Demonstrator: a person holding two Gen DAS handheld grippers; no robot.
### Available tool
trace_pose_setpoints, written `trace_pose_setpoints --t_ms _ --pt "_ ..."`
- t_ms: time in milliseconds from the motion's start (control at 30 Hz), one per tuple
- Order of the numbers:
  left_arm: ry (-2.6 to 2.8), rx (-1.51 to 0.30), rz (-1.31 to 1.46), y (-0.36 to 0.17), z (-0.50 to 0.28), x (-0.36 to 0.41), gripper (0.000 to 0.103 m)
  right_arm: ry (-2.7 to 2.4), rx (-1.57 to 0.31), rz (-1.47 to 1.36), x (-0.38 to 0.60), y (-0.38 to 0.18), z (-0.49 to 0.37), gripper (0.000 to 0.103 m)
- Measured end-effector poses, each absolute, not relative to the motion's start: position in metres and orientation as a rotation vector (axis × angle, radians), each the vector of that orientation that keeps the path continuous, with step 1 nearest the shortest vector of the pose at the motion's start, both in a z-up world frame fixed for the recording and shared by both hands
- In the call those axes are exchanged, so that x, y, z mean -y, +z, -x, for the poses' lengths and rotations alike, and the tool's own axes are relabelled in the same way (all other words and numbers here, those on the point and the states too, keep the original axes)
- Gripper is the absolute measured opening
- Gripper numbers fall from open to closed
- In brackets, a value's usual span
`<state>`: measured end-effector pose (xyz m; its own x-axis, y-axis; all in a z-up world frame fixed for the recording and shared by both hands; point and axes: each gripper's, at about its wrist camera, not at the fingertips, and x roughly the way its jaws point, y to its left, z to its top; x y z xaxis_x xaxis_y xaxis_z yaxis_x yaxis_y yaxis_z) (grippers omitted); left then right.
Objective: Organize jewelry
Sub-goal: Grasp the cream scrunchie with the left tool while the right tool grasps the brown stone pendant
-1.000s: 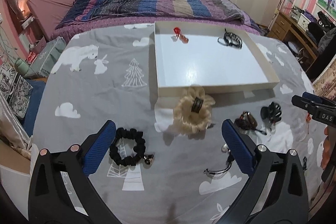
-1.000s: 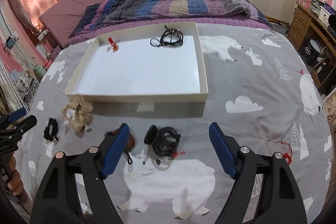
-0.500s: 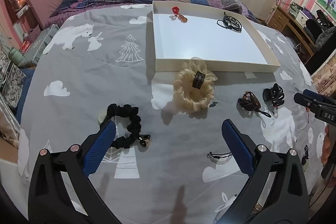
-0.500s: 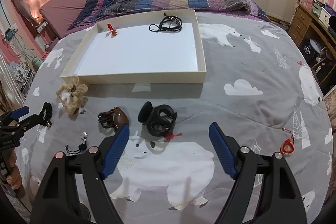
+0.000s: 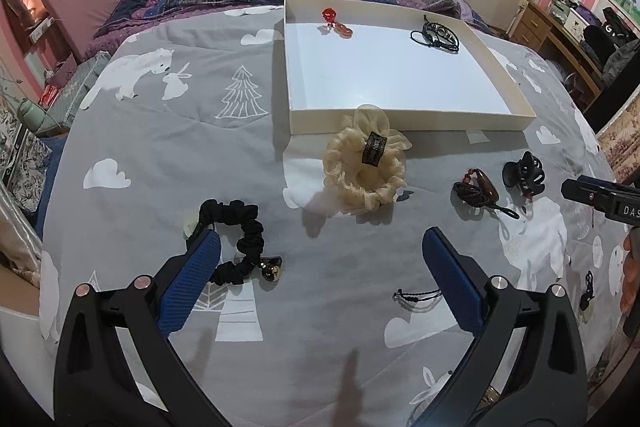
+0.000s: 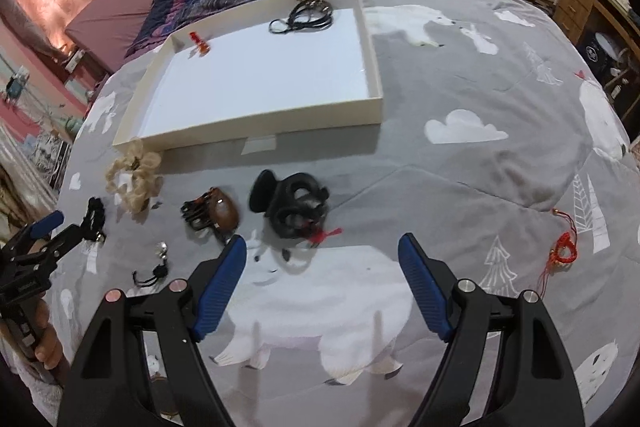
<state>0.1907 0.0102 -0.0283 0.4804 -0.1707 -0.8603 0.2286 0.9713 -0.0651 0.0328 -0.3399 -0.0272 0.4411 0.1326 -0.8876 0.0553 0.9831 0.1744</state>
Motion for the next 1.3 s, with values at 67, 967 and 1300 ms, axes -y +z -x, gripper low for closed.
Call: trace_pose_setpoints --t_ms 67,967,1300 --pt "-0.244 -1.052 -0.062 -0.029 -0.193 -0.01 0.1 0.05 -1.118 -0.166 0.335 -0.026 -0.035 0.079" --pt "-0.242 -1.099 -0.17 -0.035 -0.235 0.001 0.098 0.178 -1.233 -0.044 0.27 -0.022 -0.078 0.079" --pt "-0.255 -1.124 -0.203 -0.043 -0.254 0.004 0.081 0.185 -1.27 0.007 0.25 -0.031 -0.089 0.077"
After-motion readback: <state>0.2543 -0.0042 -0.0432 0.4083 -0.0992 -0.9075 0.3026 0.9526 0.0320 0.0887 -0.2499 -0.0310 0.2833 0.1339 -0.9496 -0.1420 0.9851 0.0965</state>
